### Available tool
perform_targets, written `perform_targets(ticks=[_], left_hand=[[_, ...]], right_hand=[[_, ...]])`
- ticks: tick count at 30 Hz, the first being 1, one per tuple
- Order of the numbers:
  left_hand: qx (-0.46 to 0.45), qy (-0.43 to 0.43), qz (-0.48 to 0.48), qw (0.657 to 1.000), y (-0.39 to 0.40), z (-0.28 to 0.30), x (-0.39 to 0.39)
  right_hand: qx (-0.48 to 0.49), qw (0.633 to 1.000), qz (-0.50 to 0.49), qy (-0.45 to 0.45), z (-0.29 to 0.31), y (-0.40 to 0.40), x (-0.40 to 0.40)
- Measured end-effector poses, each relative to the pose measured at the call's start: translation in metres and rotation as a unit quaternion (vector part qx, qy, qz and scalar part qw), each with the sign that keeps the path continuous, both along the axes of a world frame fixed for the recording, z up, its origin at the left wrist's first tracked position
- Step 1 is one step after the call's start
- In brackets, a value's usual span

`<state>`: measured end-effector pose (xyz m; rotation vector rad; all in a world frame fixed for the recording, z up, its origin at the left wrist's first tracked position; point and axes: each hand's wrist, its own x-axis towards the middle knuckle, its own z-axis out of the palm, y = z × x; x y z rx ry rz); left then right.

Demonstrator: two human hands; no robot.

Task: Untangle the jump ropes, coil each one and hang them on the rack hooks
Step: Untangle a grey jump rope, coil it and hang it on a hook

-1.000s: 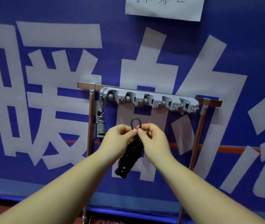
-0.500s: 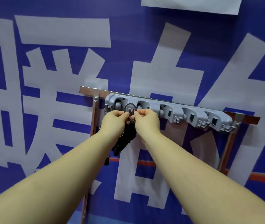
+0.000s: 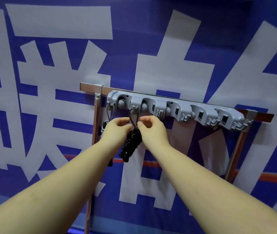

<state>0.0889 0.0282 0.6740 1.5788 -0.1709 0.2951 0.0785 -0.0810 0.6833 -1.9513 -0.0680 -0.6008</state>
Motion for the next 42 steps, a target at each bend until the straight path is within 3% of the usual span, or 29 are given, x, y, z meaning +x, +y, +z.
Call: perform_targets(ticks=[6, 10, 20, 27, 32, 42], left_hand=[[0.133, -0.035, 0.010, 0.990, -0.002, -0.028, -0.034], [0.195, 0.009, -0.040, 0.980, -0.008, -0.083, -0.068], [0.174, 0.192, -0.104, 0.960, -0.003, -0.260, -0.172], [0.165, 0.310, -0.101, 0.931, 0.005, -0.364, -0.208], [0.185, 0.365, -0.107, 0.906, -0.003, -0.415, -0.195], [0.166, 0.451, -0.081, 0.873, -0.033, -0.508, -0.121]], right_hand=[[-0.027, 0.999, 0.028, 0.024, -0.030, -0.017, -0.045], [-0.048, 0.994, 0.046, 0.091, -0.088, -0.029, -0.083], [0.039, 0.963, 0.044, 0.263, -0.278, -0.027, -0.179], [0.095, 0.929, 0.025, 0.358, -0.377, -0.037, -0.213], [0.102, 0.901, 0.000, 0.421, -0.427, -0.047, -0.206], [0.112, 0.879, -0.039, 0.462, -0.510, -0.048, -0.121]])
